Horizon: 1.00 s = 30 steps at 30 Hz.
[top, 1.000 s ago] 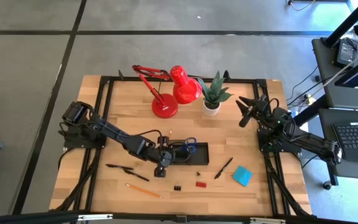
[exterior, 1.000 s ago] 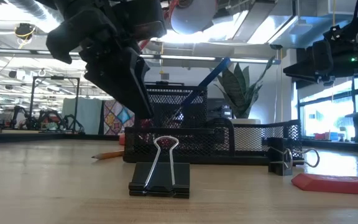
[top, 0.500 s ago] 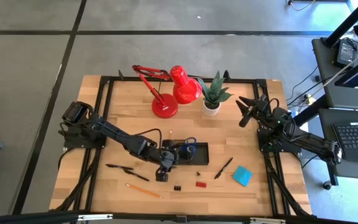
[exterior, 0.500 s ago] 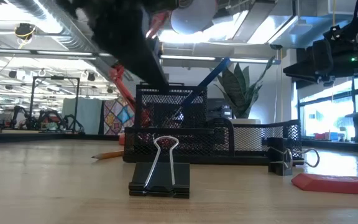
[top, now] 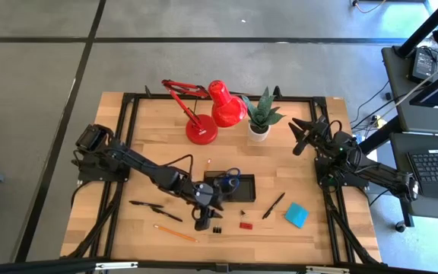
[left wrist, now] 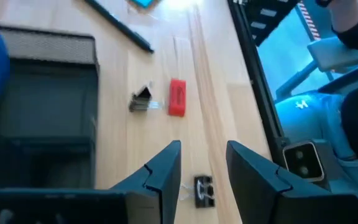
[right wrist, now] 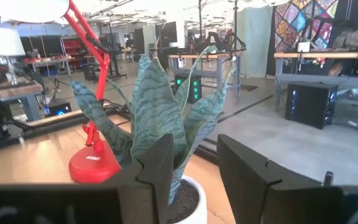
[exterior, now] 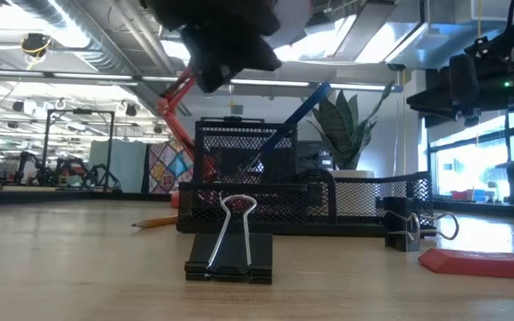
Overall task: Pick and place office supplies into organizer
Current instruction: Put the left black binder clip into the black desk organizer
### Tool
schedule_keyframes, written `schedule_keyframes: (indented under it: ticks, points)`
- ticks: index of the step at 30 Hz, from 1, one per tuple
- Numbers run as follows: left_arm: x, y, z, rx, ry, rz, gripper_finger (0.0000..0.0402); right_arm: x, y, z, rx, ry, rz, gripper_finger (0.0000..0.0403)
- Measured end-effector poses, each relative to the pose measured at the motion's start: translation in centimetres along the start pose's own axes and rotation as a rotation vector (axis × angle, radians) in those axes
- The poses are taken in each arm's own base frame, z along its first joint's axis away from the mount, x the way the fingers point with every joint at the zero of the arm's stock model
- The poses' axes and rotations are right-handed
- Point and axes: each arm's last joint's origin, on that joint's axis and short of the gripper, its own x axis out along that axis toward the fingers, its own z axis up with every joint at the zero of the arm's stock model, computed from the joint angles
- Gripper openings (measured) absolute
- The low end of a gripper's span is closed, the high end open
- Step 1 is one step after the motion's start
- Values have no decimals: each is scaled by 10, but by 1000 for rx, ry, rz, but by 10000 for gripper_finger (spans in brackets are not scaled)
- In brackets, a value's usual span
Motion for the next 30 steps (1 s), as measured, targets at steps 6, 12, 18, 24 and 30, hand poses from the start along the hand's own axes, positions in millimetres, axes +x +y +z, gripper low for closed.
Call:
schedule_keyframes:
  ticks: [6,12,18,24,30]
  points:
    - [6,-1,-15,-34,21,62,121,0,1,0,75,4,24,128]
    - [20,-2,-24,-53,35,62,123,0,1,-1,76,7,28,128]
    - [40,-2,-34,-67,58,4,125,0,1,-1,79,7,28,128]
    - [57,-3,-45,-113,69,-34,125,0,1,0,84,8,28,128]
    - [61,-5,-50,-137,86,-28,125,0,1,-1,101,8,29,128]
